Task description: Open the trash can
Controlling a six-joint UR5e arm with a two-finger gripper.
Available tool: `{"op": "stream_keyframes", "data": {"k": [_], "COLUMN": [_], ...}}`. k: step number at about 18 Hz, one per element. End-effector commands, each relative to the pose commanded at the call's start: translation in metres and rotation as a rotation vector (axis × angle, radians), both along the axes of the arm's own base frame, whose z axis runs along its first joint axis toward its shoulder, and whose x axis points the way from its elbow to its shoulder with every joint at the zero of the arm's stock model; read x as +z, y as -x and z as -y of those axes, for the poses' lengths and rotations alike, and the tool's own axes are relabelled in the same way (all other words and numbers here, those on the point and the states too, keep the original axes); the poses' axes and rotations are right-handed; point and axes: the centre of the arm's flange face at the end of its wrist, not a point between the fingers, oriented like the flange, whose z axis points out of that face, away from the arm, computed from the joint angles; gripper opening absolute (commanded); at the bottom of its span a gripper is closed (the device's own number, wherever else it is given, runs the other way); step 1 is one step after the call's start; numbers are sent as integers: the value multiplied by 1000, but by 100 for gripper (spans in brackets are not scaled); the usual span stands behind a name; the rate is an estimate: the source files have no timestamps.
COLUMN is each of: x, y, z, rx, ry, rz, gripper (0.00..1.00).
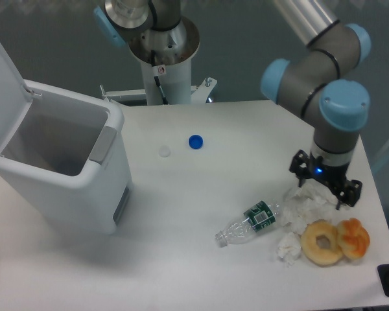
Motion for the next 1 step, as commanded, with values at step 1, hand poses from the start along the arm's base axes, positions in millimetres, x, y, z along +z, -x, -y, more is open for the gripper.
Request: {"op": "stream_keyframes", "data": {"k": [1], "x": [-1], "y": [-1], "z": [-1], "rx": [-2], "ry": [-2], "rz": [4], "gripper": [100]}}
